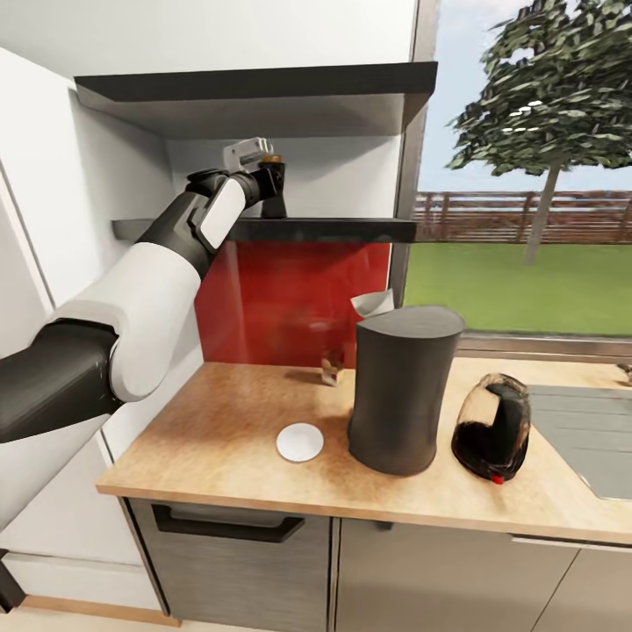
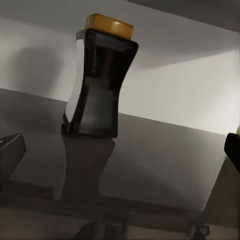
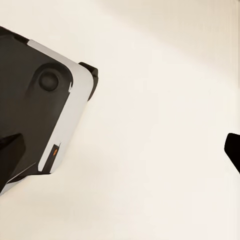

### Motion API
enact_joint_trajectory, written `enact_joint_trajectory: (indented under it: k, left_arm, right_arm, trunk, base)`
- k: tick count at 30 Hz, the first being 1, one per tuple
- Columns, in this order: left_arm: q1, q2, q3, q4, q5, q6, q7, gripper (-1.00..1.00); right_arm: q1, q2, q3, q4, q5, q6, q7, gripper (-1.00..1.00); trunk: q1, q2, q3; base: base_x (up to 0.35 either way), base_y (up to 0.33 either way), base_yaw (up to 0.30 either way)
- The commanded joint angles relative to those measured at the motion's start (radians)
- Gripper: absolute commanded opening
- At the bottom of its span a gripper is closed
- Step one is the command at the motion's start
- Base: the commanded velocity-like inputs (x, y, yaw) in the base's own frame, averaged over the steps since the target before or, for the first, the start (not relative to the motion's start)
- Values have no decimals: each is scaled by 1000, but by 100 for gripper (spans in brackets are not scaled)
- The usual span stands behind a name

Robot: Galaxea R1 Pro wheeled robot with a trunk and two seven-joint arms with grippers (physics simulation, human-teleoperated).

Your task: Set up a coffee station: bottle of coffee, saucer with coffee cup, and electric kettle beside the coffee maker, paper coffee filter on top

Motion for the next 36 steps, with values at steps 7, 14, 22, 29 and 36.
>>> enact_joint_trajectory:
  k: [7, 14, 22, 29, 36]
  left_arm:
    - [-1, 0, -15, -1, 8, 28, 7, 100]
    - [-1, 0, -155, -19, 5, 82, 13, 100]
    - [-1, 0, -164, -47, 1, 113, 18, 100]
    - [-2, 0, -175, -65, -4, 139, 19, 100]
    - [-2, 0, -197, -70, -8, 144, 106, 100]
  right_arm:
    - [-2, -1, -8, 3, 6, -4, 1, 100]
    - [-2, -1, -8, 3, 6, -4, 0, 100]
    - [-2, -1, -8, 3, 6, -4, 1, 100]
    - [-2, -1, -8, 3, 6, -4, 0, 100]
    - [-2, -1, -8, 3, 6, -4, 0, 100]
  trunk:
    - [0, -2, -2]
    - [0, -2, -2]
    - [0, -2, -2]
    - [0, -2, -2]
    - [0, -2, -2]
  base:
    - [8, -13, 0]
    - [0, -1, 0]
    - [50, 0, 0]
    - [6, 0, 0]
    - [34, 0, 0]
